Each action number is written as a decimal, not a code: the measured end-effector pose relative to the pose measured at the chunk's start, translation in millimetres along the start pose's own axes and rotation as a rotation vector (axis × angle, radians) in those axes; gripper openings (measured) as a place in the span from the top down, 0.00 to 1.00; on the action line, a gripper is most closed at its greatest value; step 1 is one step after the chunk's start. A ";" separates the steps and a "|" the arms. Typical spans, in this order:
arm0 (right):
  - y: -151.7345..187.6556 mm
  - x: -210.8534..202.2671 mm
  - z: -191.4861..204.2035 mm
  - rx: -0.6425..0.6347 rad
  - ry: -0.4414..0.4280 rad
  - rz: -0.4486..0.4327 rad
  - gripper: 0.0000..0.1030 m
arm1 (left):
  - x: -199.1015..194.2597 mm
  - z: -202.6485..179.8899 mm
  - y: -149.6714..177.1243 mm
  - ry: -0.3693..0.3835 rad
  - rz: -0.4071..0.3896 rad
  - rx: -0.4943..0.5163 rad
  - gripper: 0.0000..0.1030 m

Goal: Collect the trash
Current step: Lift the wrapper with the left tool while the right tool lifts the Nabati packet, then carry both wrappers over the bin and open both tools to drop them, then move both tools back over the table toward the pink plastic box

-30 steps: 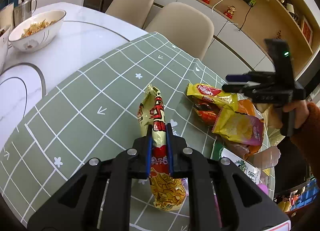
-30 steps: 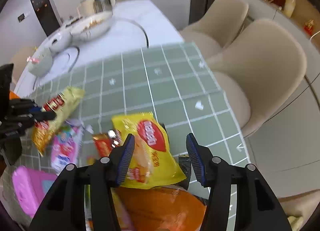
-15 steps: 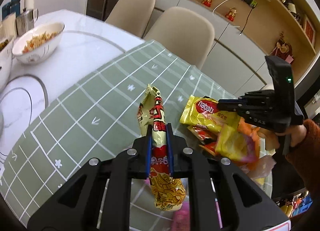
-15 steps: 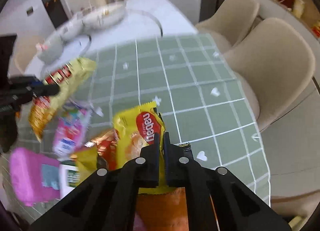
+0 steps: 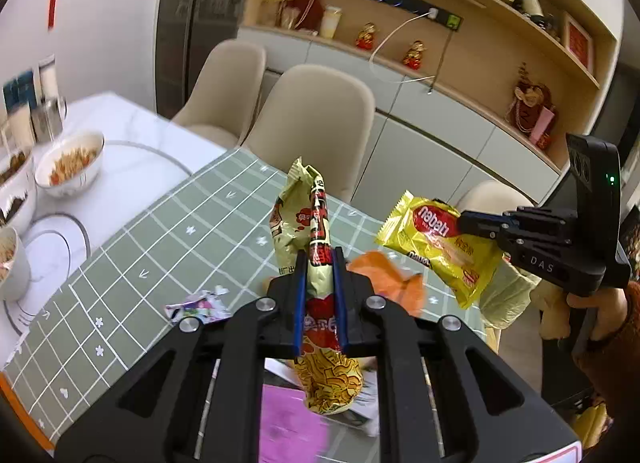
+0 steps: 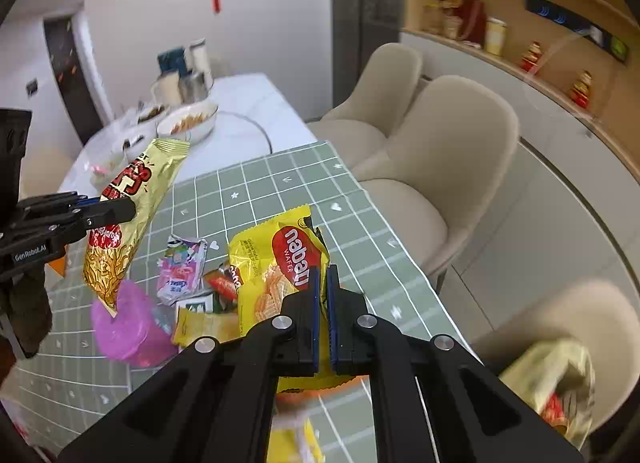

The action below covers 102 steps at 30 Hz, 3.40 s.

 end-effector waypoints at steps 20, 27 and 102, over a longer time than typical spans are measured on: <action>95.6 -169.0 -113.6 0.060 0.094 -0.143 0.95 | -3.6 -207.7 8.7 0.144 0.004 0.032 0.89; 126.0 -215.2 -189.0 0.107 0.194 -0.171 0.95 | 36.2 -287.5 4.4 0.235 0.036 0.022 0.89; 182.6 -141.9 -150.3 0.242 0.117 -0.152 0.64 | -8.3 -128.1 157.1 -0.142 0.139 -0.135 0.63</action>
Point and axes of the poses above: each gripper's, at about its wrist camera, not at the fingertips, and x roughly the way its jaws point, z to its left, y to its underside, the point moved 6 cm from there along x, roughly the way its jaws point, and after that the axes turned 8 degrees about -y, right-handed, at the moved point
